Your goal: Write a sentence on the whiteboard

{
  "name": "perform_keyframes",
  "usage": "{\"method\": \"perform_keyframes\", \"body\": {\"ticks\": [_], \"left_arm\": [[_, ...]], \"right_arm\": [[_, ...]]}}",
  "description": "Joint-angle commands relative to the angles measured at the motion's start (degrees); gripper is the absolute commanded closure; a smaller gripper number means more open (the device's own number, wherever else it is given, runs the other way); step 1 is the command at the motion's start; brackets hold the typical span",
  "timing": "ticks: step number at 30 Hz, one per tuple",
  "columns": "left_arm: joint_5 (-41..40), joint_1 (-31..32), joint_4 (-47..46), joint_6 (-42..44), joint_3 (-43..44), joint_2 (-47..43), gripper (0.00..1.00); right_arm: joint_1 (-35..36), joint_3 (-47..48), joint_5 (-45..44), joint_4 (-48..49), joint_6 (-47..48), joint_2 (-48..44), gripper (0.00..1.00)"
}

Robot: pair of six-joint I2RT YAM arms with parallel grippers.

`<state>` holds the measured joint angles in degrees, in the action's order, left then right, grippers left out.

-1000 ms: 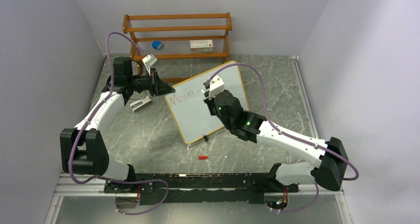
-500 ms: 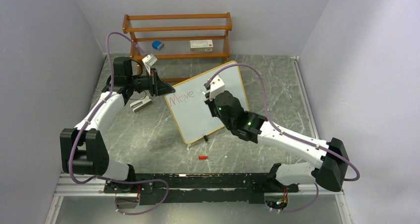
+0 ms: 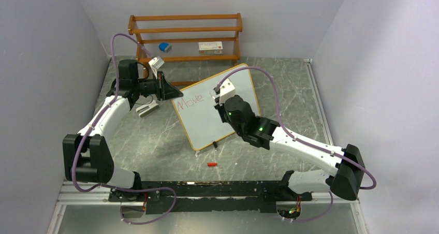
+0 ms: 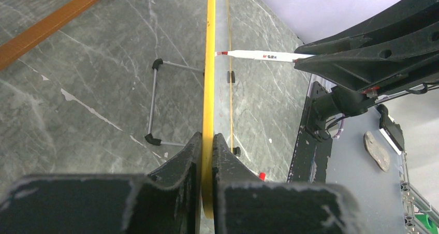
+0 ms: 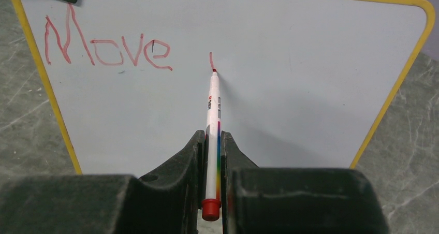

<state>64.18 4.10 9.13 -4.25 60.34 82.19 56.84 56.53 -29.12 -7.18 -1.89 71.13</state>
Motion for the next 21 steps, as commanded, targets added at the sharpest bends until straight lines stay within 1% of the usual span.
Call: {"method": "perform_keyframes", "body": {"ticks": [1, 15, 21], "left_arm": [[-1.1, -0.5, 1.5, 3.5, 0.6, 0.5, 0.95], [-0.9, -0.5, 1.5, 3.5, 0.6, 0.5, 0.95], [-1.2, -0.5, 1.6, 3.5, 0.7, 0.6, 0.95]], "right_arm": [[-0.5, -0.8, -1.6, 1.7, 0.7, -0.6, 1.00], [-0.8, 0.6, -2.0, 5.4, 1.5, 1.1, 1.00], [-0.8, 1.1, -1.8, 4.9, 1.5, 1.2, 1.00]]}}
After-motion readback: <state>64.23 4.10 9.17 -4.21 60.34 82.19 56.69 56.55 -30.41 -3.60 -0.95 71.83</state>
